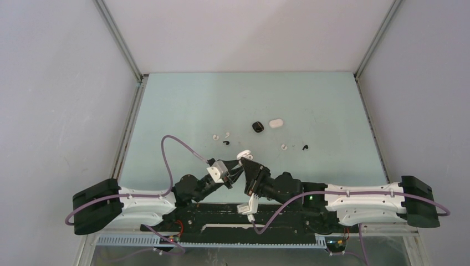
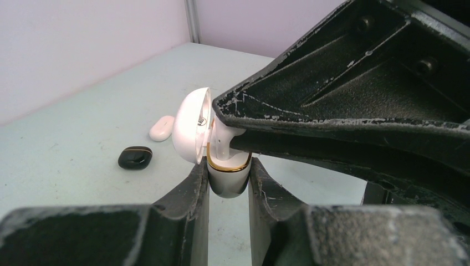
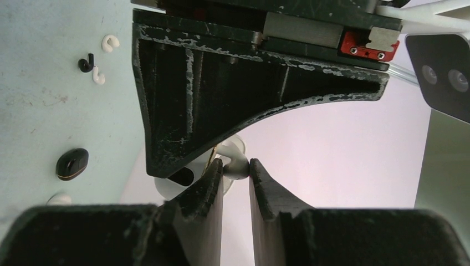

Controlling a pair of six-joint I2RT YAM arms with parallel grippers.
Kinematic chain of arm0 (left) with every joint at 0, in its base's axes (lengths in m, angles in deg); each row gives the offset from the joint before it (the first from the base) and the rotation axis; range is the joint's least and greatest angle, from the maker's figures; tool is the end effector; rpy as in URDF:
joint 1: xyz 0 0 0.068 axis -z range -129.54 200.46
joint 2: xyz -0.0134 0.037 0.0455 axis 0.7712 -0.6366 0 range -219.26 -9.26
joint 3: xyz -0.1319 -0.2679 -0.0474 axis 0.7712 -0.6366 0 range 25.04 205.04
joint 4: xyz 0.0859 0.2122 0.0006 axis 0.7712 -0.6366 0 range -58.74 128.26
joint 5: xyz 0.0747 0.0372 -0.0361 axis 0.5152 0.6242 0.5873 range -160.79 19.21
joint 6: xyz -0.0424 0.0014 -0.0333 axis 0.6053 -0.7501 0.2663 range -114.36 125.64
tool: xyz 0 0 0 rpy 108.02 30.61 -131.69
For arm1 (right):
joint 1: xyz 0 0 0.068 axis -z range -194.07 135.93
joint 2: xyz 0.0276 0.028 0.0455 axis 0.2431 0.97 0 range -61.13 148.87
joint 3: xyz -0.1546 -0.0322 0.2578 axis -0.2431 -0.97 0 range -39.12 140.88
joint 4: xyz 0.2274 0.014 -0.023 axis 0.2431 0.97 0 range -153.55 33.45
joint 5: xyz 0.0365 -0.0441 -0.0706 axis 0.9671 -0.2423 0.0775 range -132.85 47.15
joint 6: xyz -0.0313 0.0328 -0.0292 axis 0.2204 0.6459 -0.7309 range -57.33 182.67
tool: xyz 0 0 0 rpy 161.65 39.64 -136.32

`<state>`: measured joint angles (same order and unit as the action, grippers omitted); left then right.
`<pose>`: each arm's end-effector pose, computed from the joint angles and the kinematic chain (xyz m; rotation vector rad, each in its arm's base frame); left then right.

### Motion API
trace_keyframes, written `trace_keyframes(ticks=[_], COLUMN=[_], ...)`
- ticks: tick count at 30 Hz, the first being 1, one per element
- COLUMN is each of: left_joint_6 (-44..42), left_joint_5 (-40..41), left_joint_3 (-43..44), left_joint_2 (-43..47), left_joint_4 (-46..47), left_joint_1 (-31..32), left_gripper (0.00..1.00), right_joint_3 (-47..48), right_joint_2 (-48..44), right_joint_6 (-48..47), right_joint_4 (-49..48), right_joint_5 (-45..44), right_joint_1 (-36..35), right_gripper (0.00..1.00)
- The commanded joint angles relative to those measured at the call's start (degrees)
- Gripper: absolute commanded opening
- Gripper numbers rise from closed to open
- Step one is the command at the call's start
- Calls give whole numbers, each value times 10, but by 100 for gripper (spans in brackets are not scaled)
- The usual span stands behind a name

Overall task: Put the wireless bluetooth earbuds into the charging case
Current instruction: Insert the left earbud into the left side groove of the charging case.

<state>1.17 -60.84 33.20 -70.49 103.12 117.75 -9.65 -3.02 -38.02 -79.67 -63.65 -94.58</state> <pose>0.0670 -0.1444 0.2620 0.7020 1.2275 -0.7969 0.0425 0.1776 0.2923 -1.7947 0.2450 -0.5757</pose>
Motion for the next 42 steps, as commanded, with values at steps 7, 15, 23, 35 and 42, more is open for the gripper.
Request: trace_keyframes(ticks=[7, 15, 23, 35, 42], left_joint_6=[-2, -8, -8, -7, -2], left_joint_5=[-3, -11, -9, -16, -9], left_joint_3=[-3, -3, -7, -11, -16], left_joint_2=[2, -3, -3, -9, -9], left_joint_4=[65, 63, 67, 73, 85], left_joint_1=[4, 4, 5, 5, 5], left_gripper=[0, 0, 0, 0, 0], right_joint_3=[3, 60, 108, 172, 252], right_joint_2=[7, 21, 28, 45, 65], right_joint_6=[11, 66, 105, 165, 238], right_joint_4=[32, 152, 233, 317, 433], right_joint_5=[2, -10, -1, 28, 62], right_joint_1=[-10, -9, -9, -8, 3], right_gripper=[22, 35, 39, 52, 61])
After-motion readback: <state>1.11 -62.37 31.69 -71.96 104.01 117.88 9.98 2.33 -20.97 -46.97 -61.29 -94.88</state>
